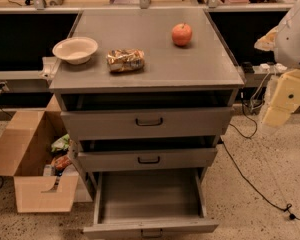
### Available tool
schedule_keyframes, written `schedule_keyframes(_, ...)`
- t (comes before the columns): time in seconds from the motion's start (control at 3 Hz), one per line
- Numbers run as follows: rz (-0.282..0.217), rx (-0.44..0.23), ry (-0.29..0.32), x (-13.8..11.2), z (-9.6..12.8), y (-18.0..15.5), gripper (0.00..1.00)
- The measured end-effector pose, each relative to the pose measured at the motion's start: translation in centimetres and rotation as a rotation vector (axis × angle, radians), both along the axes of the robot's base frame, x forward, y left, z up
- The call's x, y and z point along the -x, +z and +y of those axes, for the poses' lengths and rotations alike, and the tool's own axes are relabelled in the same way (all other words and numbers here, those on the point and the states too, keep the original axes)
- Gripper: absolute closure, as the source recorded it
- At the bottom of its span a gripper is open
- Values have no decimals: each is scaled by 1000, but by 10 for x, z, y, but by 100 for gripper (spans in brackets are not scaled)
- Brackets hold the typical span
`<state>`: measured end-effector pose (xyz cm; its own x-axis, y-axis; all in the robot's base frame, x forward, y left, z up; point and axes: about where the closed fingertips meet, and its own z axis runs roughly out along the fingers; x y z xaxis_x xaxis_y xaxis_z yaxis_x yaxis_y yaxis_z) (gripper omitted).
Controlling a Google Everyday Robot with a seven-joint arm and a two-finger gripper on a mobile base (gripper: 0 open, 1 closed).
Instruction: Close bottom drawer
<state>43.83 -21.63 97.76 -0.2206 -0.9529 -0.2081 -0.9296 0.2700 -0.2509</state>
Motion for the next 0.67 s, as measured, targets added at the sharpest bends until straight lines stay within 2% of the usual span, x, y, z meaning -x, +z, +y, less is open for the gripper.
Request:
schedule_keyframes(0.33, 3, -2, -2, 1, 0, -2, 0)
schedule_keyframes(0.67, 87, -66, -76, 24, -4, -75, 0)
